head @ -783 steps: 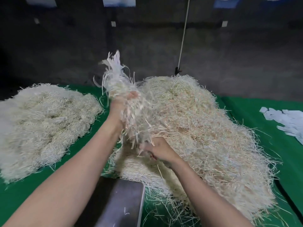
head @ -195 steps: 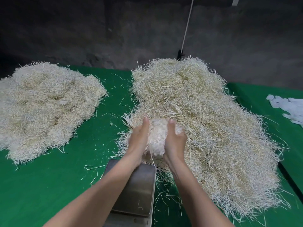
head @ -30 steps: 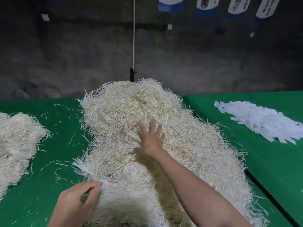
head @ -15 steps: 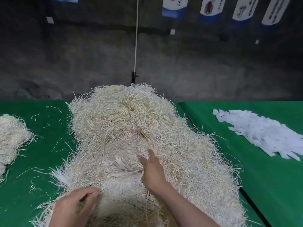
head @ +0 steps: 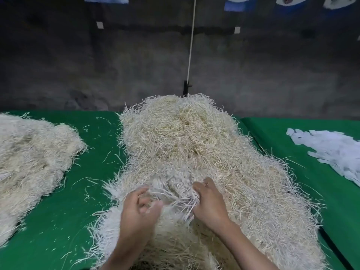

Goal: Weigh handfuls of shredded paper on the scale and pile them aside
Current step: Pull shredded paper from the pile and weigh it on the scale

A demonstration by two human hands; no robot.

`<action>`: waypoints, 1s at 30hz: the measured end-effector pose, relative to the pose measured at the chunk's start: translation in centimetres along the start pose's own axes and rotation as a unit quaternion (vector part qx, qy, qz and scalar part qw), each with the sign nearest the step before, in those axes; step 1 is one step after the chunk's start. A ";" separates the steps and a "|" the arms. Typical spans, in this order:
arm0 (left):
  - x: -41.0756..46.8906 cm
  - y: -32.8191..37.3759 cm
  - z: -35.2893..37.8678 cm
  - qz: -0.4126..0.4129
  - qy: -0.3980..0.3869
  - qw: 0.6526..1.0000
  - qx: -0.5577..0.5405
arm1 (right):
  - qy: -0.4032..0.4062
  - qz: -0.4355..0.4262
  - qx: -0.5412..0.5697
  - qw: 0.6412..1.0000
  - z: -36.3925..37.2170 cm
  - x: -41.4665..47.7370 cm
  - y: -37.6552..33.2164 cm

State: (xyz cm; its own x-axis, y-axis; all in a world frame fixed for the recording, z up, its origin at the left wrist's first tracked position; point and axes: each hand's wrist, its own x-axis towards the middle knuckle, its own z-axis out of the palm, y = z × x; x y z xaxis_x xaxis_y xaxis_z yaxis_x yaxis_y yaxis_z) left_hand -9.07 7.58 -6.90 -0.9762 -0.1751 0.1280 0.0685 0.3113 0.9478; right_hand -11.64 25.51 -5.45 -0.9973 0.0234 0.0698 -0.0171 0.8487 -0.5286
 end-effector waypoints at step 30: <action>3.3 5.4 2.3 -0.167 -0.130 0.947 -0.243 | 0.152 0.082 0.533 0.828 -14.3 5.9 2.5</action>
State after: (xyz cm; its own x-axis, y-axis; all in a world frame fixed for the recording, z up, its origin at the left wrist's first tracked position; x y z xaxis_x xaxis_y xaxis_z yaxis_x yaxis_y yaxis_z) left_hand -12.34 10.81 -1.98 -0.9733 0.0680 -0.2191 -0.2284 -0.1977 0.9533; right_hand -16.51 35.36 5.72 -0.9312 0.3613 0.0477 -0.0988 -0.1243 -0.9873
